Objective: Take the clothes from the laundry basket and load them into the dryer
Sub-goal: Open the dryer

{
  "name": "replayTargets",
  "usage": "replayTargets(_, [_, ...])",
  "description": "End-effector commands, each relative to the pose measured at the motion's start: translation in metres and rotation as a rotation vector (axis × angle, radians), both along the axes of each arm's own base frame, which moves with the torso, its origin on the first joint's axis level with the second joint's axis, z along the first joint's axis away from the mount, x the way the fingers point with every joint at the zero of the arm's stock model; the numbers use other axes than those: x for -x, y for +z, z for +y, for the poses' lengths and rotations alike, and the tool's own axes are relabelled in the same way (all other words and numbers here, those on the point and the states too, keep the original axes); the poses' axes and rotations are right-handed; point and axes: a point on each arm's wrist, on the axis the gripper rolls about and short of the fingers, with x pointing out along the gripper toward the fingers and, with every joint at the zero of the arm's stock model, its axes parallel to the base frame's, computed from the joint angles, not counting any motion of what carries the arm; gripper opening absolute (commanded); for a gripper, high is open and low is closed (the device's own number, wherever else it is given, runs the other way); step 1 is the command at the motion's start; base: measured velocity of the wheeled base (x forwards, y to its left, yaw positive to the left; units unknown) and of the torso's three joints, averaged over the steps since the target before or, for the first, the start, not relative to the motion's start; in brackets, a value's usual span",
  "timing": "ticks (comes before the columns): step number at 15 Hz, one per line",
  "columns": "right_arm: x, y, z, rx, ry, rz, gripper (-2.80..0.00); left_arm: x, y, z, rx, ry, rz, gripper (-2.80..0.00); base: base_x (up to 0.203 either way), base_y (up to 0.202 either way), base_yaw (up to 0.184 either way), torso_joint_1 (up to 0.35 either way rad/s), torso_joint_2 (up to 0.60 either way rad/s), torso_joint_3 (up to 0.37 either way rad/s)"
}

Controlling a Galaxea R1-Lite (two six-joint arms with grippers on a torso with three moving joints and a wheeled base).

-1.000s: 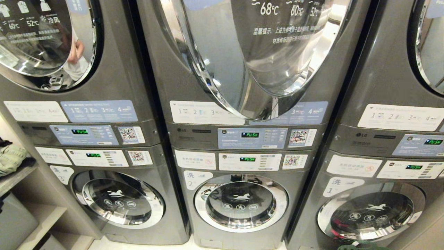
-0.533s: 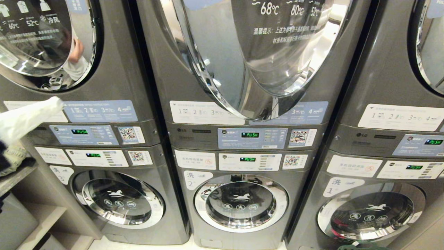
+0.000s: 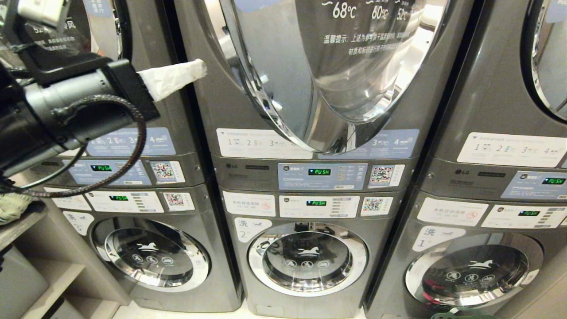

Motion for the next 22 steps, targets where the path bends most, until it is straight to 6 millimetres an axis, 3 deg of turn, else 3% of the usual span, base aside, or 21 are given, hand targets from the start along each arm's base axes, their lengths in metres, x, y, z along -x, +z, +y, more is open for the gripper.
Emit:
replayTargets(1, [0.0,0.0,0.0,0.001,0.001,0.001,-2.8,-0.008,-0.003,-0.023,0.001,-0.033,0.012,-2.8,0.0,0.0,0.0,0.0,0.0,0.0])
replayTargets(4, [0.0,0.0,0.0,0.001,0.001,0.001,-2.8,-0.006,0.004,-0.047,0.022,-0.047,-0.002,-2.8,0.0,0.0,0.0,0.0,0.0,0.0])
replayTargets(6, [0.0,0.0,0.0,0.001,0.001,0.002,-2.8,0.013,0.008,-0.067,0.014,-0.131,-0.039,-2.8,0.0,0.0,0.0,0.0,0.0,0.0])
replayTargets(7, [0.0,0.0,0.0,0.001,0.001,0.002,-2.8,0.029,0.013,-0.077,0.025,-0.193,-0.064,-2.8,0.0,0.0,0.0,0.0,0.0,0.0])
replayTargets(10, [0.0,0.0,0.0,0.001,0.001,0.003,-2.8,0.113,0.033,-0.089,0.109,-0.421,-0.13,-2.8,0.0,0.0,0.0,0.0,0.0,0.0])
replayTargets(12, [0.0,0.0,0.0,0.001,0.001,0.001,-2.8,0.154,0.041,-0.077,0.168,-0.453,-0.14,-2.8,0.0,0.0,0.0,0.0,0.0,0.0])
replayTargets(13, [0.0,0.0,0.0,0.001,0.001,0.001,-2.8,0.163,0.045,-0.07,0.191,-0.429,-0.138,-2.8,0.0,0.0,0.0,0.0,0.0,0.0])
replayTargets(15, [0.0,0.0,0.0,0.001,0.001,0.003,-2.8,0.153,0.043,-0.066,0.187,-0.338,-0.128,-2.8,0.0,0.0,0.0,0.0,0.0,0.0])
replayTargets(17, [0.0,0.0,0.0,0.001,0.001,0.0,-2.8,0.118,0.04,-0.052,0.171,-0.141,-0.113,-2.8,0.0,0.0,0.0,0.0,0.0,0.0])
replayTargets(20, [0.0,0.0,0.0,0.001,0.001,0.003,-2.8,0.057,0.02,-0.011,0.114,0.193,-0.067,-2.8,0.0,0.0,0.0,0.0,0.0,0.0])
replayTargets(22, [0.0,0.0,0.0,0.001,0.001,0.002,-2.8,0.028,-0.01,0.035,0.052,0.449,0.012,-2.8,0.0,0.0,0.0,0.0,0.0,0.0])
